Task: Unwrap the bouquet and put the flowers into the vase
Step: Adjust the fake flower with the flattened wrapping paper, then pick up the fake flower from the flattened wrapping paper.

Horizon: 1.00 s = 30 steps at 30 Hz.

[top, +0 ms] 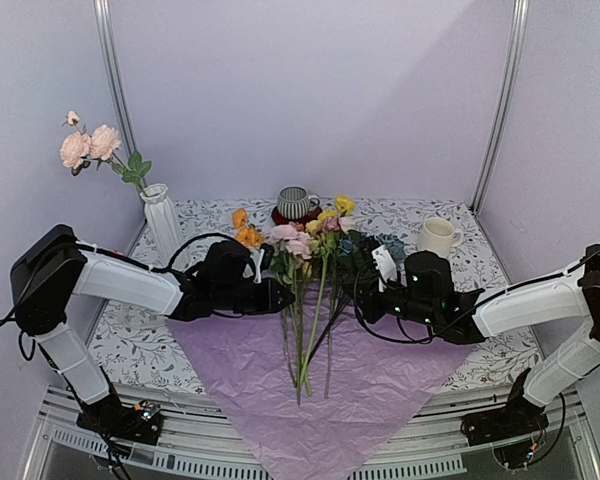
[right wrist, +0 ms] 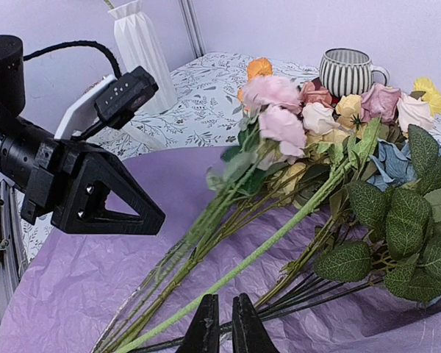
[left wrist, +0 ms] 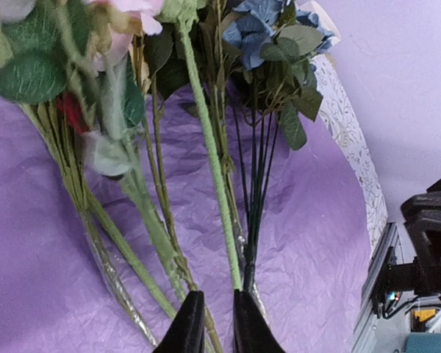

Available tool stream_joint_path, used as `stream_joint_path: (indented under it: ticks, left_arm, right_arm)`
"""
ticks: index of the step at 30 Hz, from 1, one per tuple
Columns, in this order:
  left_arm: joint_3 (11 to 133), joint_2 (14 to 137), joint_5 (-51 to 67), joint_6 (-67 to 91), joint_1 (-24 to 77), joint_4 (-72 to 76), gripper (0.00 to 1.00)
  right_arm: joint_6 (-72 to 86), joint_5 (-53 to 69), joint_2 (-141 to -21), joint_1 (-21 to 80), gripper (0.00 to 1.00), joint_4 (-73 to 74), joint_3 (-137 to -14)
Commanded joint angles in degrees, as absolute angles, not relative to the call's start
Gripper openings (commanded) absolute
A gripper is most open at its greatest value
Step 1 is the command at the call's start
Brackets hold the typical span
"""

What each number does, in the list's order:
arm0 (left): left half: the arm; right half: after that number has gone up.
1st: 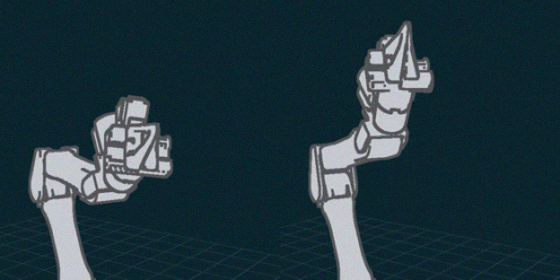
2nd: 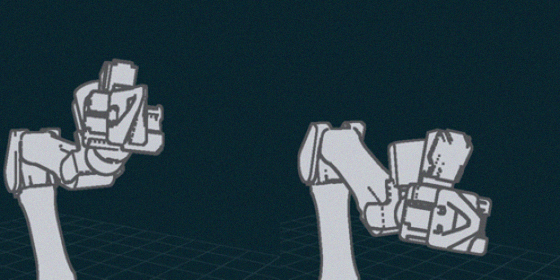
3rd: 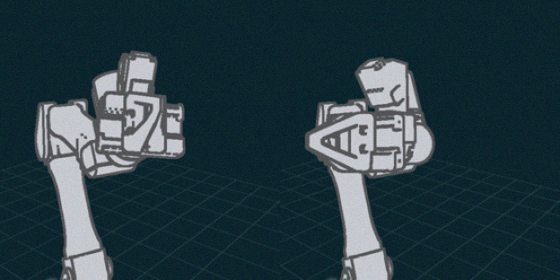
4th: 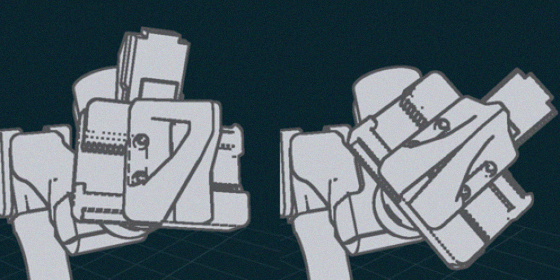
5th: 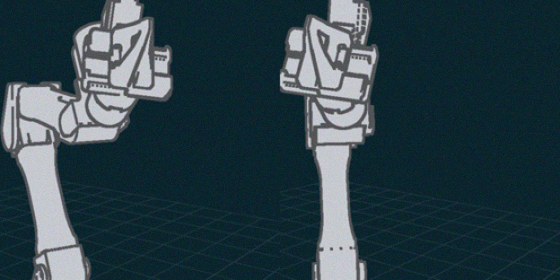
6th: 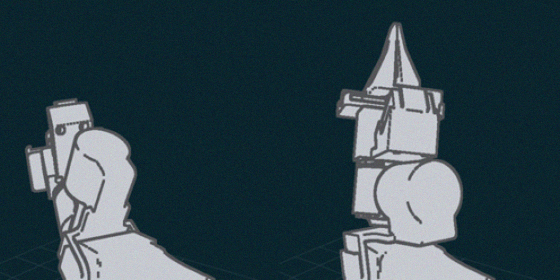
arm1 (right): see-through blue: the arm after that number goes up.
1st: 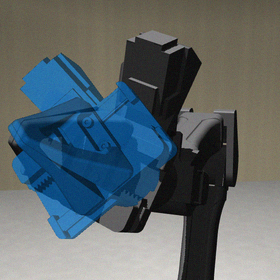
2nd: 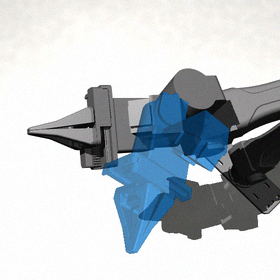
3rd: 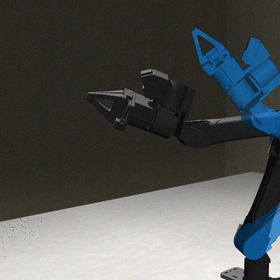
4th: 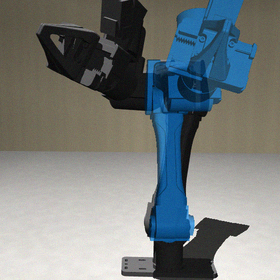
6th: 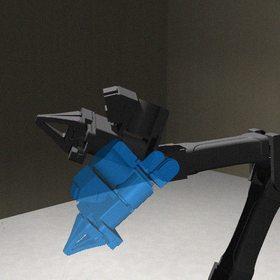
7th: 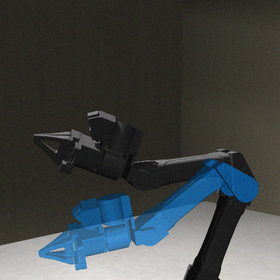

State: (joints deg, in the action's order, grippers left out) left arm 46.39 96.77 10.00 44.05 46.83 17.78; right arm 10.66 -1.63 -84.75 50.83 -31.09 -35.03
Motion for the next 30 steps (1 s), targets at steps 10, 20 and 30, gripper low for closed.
stream_joint_path:
  ticks: [10, 20, 30]
  left_arm:
    - [45.04, 98.61, 9.72, 42.29, 46.87, 12.39, 0.43]
    - [47.70, 104.12, 14.42, 43.03, 47.01, 16.16, 0.33]
    - [49.25, 102.80, 12.74, 42.23, 46.91, 14.24, 0.12]
  right_arm:
    - [10.38, -1.82, -85.56, 50.56, 0.09, -31.20, -36.68]
    - [10.45, -1.51, -85.74, 50.58, 0.09, -31.11, -36.86]
    - [10.33, -2.14, -85.83, 50.55, 0.09, -31.03, -36.90]
